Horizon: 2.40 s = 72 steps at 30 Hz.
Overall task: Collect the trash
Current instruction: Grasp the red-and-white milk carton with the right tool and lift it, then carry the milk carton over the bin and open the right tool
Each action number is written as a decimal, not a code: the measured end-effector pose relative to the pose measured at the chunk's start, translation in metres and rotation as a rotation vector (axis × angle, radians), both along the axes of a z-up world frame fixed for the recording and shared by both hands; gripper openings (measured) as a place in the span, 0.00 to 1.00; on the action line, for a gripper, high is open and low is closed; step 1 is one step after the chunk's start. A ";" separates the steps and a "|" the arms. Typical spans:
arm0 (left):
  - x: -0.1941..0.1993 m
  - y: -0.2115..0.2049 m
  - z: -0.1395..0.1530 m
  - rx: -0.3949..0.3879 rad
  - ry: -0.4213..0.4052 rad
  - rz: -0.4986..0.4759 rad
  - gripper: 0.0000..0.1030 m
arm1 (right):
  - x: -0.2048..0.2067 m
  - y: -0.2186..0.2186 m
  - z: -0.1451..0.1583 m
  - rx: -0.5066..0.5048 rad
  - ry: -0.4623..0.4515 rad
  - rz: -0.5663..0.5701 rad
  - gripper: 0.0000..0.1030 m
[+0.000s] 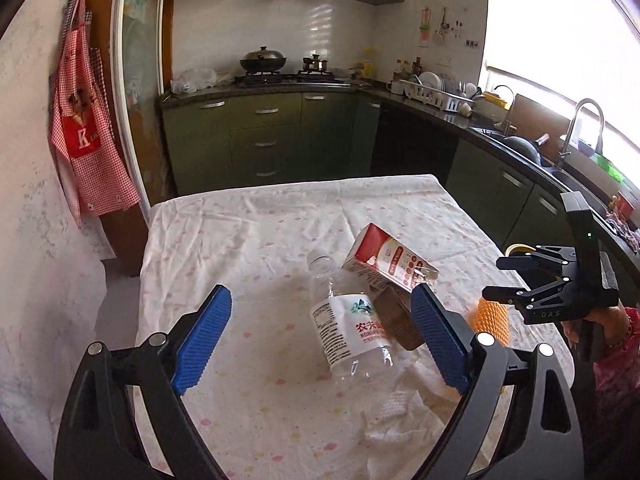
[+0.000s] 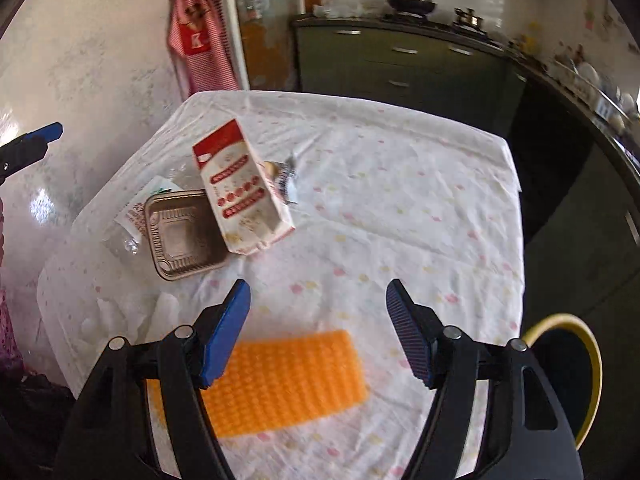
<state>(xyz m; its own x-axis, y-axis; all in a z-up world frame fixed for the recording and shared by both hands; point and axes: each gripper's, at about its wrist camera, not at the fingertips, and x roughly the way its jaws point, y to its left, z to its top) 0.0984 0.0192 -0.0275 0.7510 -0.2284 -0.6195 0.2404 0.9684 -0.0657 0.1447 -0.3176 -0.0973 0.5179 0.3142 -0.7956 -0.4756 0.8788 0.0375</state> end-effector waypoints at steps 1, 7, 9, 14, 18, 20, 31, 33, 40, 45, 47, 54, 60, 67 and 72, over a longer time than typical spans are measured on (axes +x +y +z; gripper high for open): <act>-0.002 0.003 -0.001 -0.002 0.000 0.006 0.87 | 0.002 0.010 0.000 -0.009 -0.004 0.034 0.65; -0.009 0.009 -0.004 -0.004 0.005 0.010 0.88 | 0.025 0.047 -0.014 -0.096 -0.008 0.156 0.65; -0.010 0.009 -0.006 -0.003 0.007 0.009 0.88 | 0.030 0.054 -0.019 -0.103 0.001 0.183 0.65; -0.006 0.010 -0.010 -0.007 0.021 0.014 0.88 | 0.035 0.067 -0.029 -0.148 -0.008 0.231 0.65; -0.004 0.010 -0.013 -0.010 0.030 0.016 0.88 | 0.044 0.071 -0.034 -0.162 -0.016 0.239 0.64; -0.002 0.010 -0.015 -0.009 0.036 0.017 0.88 | 0.048 0.073 -0.035 -0.163 -0.019 0.245 0.59; 0.000 0.008 -0.024 -0.008 0.054 0.010 0.88 | 0.060 0.085 -0.039 -0.149 -0.013 0.264 0.49; 0.001 0.009 -0.024 -0.006 0.055 0.012 0.88 | 0.059 0.082 -0.037 -0.132 -0.008 0.256 0.49; 0.002 0.010 -0.023 -0.010 0.049 0.015 0.88 | 0.049 0.061 -0.015 -0.017 -0.007 0.215 0.48; -0.001 0.004 -0.020 -0.003 0.041 0.002 0.88 | 0.035 0.043 0.005 0.039 -0.032 0.191 0.49; -0.003 0.001 -0.018 0.001 0.036 -0.005 0.88 | 0.028 0.032 0.012 0.049 -0.050 0.163 0.49; -0.008 -0.010 -0.013 0.016 0.024 -0.030 0.88 | 0.000 -0.046 0.024 0.082 -0.089 -0.041 0.49; -0.011 -0.025 -0.010 0.029 0.017 -0.054 0.88 | -0.025 -0.151 0.015 0.071 -0.060 -0.344 0.49; -0.012 -0.048 -0.009 0.053 0.018 -0.092 0.88 | -0.048 -0.238 -0.021 0.028 0.047 -0.597 0.49; -0.012 -0.064 -0.007 0.067 0.014 -0.123 0.88 | -0.042 -0.267 -0.049 0.058 0.108 -0.703 0.50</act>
